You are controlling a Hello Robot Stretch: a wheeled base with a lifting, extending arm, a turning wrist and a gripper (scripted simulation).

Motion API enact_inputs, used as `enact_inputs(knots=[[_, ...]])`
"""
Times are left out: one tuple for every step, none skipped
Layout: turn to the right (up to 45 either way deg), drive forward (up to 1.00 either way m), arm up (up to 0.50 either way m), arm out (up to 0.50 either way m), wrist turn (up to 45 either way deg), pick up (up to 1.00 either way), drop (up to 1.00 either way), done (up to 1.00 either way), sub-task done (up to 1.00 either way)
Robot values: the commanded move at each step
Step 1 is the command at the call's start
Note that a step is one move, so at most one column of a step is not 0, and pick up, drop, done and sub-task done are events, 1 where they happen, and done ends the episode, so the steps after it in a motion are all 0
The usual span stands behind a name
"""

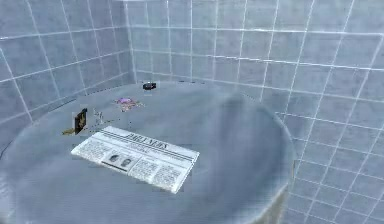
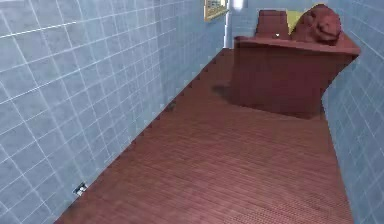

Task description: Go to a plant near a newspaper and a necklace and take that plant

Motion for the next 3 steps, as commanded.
enact_inputs(knots=[[-45.0,0.0,0.0,0.0,0.0,0.0,0.0,0.0,0.0],[-45.0,0.0,0.0,0.0,0.0,0.0,0.0,0.0,0.0],[-18.0,0.0,0.0,0.0,0.0,0.0,0.0,0.0,0.0]])
